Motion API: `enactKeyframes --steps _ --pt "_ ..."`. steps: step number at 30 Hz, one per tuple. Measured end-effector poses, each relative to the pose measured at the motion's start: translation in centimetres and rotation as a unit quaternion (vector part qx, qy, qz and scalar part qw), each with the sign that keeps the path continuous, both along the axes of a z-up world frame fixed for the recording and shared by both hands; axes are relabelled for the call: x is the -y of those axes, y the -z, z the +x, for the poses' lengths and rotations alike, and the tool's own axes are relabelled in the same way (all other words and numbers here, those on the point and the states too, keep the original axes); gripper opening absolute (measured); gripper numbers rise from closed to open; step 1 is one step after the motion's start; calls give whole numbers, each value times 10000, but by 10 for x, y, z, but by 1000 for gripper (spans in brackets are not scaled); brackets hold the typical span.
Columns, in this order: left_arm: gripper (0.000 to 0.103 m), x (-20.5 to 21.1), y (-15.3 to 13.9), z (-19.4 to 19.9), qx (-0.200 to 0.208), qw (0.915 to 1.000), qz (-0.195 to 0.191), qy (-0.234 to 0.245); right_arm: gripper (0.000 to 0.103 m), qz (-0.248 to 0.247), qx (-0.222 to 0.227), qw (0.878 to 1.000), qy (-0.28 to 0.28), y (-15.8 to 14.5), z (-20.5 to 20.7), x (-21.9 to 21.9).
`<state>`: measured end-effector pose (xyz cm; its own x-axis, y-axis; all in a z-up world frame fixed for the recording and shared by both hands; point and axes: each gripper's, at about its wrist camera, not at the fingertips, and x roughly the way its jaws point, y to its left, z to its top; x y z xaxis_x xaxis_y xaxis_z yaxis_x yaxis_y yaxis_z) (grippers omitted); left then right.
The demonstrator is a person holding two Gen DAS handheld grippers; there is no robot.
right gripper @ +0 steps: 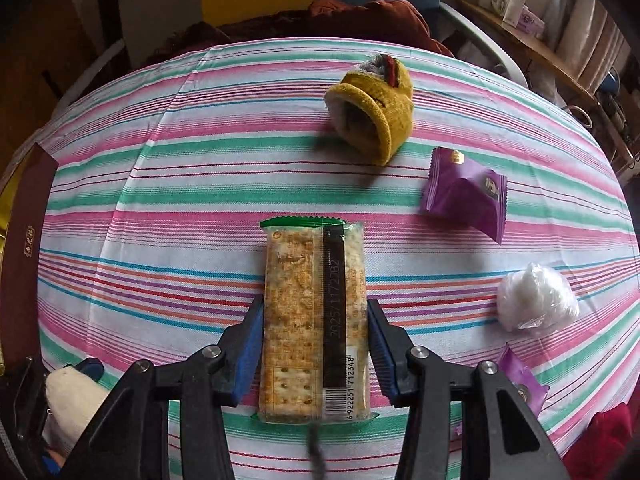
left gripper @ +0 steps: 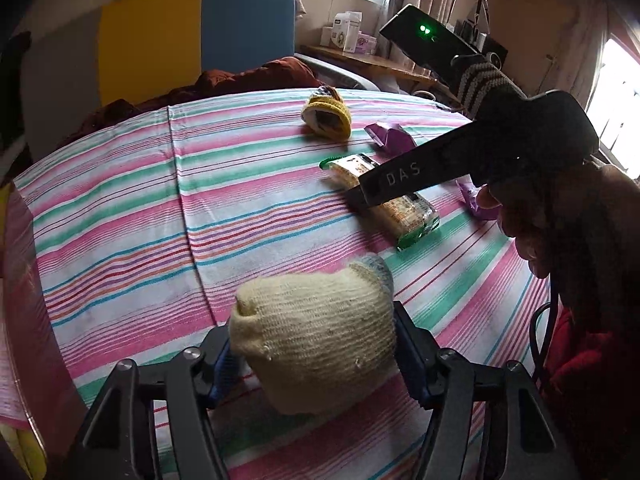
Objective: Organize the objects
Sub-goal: 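Carry the glove with the left tool while the right tool carries the cracker packet toward the tray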
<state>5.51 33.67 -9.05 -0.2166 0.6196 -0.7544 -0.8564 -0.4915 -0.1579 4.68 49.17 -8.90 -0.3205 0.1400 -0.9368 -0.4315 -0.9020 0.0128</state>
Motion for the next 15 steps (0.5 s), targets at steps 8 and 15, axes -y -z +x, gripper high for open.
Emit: enactKeyframes --steps 8,15 --pt "65 14 -15 4 53 9998 -110 -170 48 -43 -75 9997 -212 -4 -1 9" --pt "65 38 -56 11 -396 9985 162 -349 48 -1 -74 9991 -407 -2 5 14"
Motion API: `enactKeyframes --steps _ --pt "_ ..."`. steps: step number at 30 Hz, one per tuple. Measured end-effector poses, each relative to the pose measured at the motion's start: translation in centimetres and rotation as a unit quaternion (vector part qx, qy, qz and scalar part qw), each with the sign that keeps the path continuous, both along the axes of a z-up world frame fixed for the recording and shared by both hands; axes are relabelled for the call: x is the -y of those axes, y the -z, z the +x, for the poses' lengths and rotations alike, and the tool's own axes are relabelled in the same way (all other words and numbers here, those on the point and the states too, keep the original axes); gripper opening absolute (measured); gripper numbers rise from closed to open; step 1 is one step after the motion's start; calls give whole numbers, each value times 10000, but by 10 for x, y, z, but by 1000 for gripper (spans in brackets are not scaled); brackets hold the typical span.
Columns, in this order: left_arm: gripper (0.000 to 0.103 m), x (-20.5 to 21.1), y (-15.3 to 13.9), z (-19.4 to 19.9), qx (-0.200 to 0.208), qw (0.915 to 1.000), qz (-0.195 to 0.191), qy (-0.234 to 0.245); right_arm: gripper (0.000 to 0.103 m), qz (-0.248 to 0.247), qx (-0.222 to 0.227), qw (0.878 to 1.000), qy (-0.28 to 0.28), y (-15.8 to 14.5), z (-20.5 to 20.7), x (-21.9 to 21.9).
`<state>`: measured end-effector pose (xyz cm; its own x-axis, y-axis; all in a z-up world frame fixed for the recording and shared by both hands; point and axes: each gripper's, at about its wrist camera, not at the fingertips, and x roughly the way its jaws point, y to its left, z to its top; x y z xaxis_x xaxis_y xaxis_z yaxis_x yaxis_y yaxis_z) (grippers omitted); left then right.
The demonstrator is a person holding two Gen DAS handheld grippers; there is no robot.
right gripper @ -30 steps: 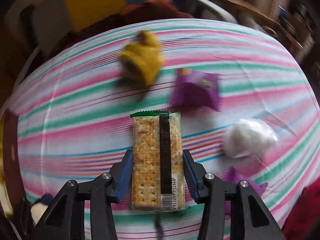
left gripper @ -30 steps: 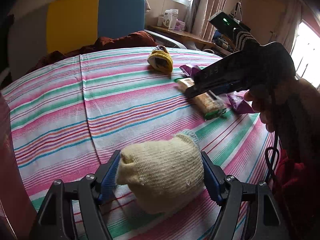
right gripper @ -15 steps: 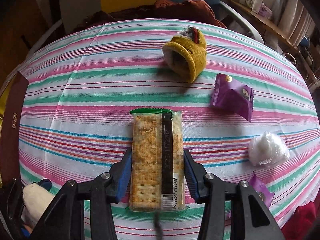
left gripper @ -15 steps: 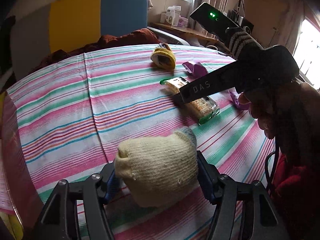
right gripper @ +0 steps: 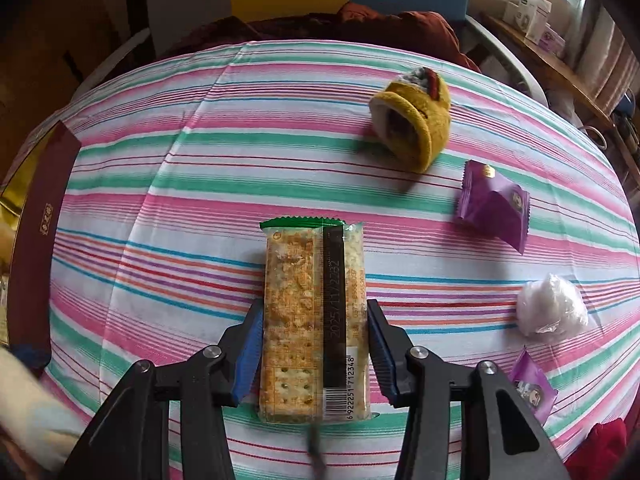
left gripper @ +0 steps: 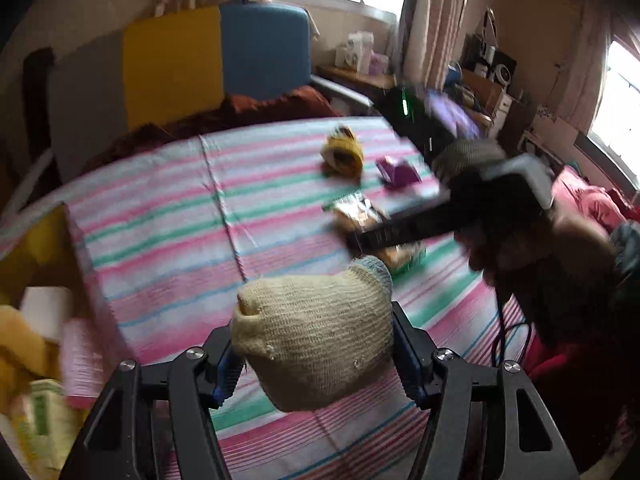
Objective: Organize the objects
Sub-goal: 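Carry the glove with the left tool while the right tool carries the cracker packet toward the tray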
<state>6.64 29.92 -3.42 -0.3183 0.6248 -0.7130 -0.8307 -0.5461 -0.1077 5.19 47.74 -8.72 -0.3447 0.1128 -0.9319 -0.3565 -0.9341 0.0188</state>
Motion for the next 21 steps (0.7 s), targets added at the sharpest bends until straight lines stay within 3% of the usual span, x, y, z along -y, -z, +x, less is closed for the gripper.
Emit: enactKeyframes --steps 11,21 --pt "65 48 -41 -20 -563 9946 139 -861 48 161 -10 9998 -76 0 2 11" --pt "65 94 -46 -37 -571 9881 246 -1408 48 305 -34 9995 -53 -3 2 16"
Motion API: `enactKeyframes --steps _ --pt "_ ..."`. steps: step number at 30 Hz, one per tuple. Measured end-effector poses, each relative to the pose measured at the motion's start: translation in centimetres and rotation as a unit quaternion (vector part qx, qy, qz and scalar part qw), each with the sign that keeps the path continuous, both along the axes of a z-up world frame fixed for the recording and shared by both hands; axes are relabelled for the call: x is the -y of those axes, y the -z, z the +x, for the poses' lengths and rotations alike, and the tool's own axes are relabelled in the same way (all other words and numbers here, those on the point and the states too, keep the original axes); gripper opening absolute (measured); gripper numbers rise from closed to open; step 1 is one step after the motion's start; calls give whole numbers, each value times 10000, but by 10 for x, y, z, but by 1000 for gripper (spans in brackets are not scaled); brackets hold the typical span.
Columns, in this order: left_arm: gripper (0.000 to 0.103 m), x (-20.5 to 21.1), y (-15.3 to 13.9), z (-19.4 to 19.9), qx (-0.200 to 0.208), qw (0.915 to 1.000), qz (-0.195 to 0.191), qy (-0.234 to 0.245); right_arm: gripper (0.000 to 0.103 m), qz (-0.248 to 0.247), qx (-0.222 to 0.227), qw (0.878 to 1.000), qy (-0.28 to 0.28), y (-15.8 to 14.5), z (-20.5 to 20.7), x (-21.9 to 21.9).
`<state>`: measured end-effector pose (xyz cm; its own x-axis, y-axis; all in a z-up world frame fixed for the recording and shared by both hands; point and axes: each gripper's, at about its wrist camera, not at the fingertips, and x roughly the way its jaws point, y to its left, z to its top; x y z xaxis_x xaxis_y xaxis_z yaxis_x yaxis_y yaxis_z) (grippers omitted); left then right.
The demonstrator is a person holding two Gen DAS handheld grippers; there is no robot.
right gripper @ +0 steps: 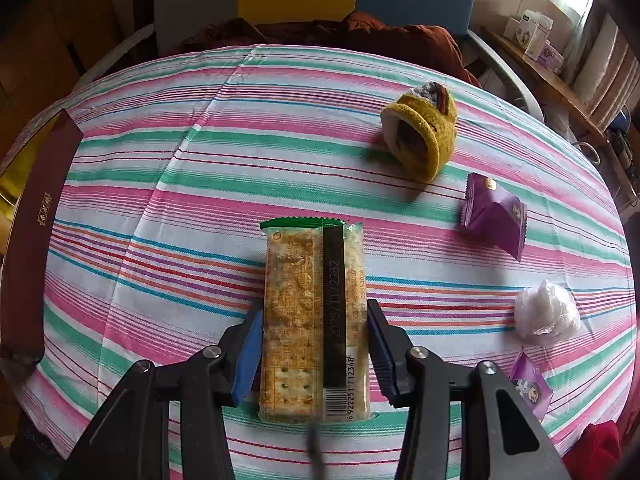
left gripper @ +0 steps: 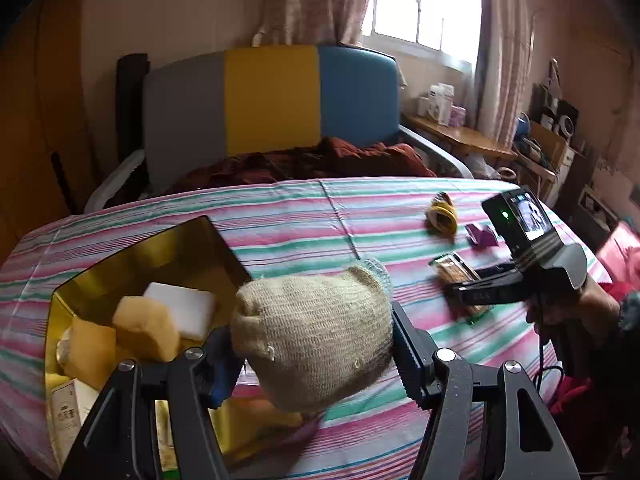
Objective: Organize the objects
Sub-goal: 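Carry the glove with the left tool while the right tool carries the cracker packet toward the tray, then lower and release the glove and cracker packet into the tray with both tools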
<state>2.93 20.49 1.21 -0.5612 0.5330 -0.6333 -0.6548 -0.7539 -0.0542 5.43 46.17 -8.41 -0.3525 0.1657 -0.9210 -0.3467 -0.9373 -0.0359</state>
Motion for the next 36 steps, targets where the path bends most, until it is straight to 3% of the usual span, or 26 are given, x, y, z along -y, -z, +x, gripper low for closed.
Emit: enactKeyframes --steps 9,15,26,36 --pt "66 36 -7 -14 -74 9990 77 -427 48 -296 -178 9994 59 -10 2 3" --pt "65 64 0 -24 55 9972 122 -730 48 -658 -546 9963 -66 -29 -7 32" --pt "66 125 4 -47 192 9891 404 -1403 48 -948 -1183 9814 -1182 -73 -60 134" --pt "65 192 16 -65 439 9737 577 -2161 48 -875 -1087 9701 -1985 -77 -106 205"
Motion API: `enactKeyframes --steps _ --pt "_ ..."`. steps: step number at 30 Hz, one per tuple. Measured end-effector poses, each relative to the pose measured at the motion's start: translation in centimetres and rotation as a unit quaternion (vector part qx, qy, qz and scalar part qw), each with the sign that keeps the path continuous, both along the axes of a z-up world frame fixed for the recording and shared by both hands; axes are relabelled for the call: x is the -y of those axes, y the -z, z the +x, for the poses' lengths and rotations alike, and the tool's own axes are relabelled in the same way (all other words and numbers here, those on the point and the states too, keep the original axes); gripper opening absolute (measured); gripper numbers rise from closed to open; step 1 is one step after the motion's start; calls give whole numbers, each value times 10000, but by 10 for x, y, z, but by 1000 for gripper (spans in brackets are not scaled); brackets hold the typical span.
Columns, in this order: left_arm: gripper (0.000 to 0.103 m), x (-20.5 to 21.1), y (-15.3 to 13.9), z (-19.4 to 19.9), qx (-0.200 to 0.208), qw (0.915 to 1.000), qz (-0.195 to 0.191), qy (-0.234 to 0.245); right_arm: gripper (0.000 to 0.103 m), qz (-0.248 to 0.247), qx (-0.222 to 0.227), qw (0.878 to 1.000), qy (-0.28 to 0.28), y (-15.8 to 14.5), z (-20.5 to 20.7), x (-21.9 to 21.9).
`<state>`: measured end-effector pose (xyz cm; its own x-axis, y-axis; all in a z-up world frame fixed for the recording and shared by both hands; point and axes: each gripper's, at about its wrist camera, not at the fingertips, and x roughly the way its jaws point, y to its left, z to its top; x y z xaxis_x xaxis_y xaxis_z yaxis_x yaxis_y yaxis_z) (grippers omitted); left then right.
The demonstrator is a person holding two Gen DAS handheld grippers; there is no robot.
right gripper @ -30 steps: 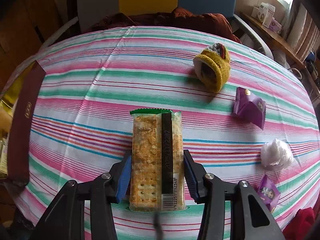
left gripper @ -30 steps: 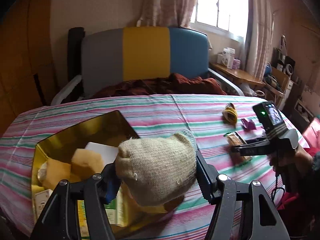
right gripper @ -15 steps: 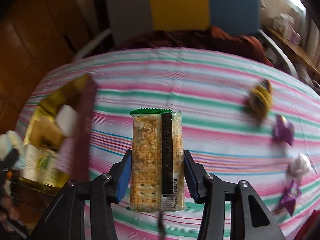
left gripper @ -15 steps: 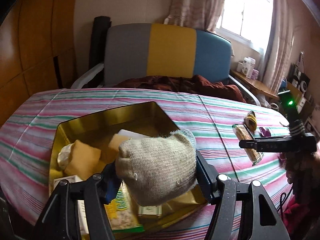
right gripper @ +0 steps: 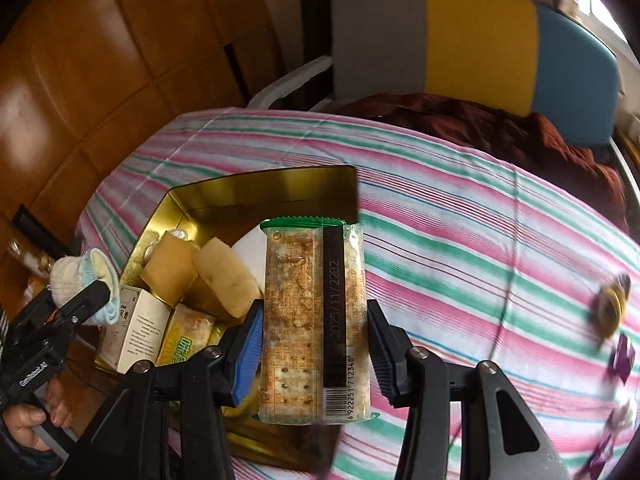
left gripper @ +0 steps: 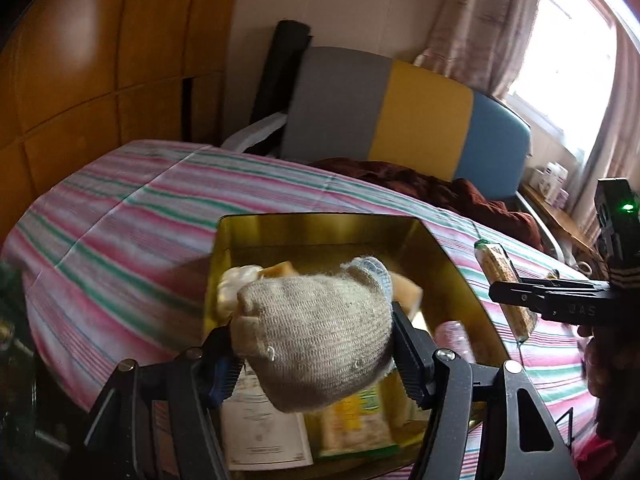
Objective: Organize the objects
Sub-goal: 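Lower and release the glove and cracker packet into the tray with both tools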
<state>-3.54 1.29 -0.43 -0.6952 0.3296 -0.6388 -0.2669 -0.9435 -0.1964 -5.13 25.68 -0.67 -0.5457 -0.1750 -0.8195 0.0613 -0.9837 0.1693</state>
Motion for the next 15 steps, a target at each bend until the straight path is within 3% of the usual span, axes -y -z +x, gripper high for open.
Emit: enactKeyframes --steps 4,9,15 --pt "65 7 5 -3 111 9999 83 -41 48 162 115 9997 -122 10 -24 16" --pt "65 3 9 -6 158 9998 130 65 49 284 334 9989 162 27 -56 17" --pt "65 0 17 -13 278 9996 83 49 51 71 251 9990 356 26 -49 9"
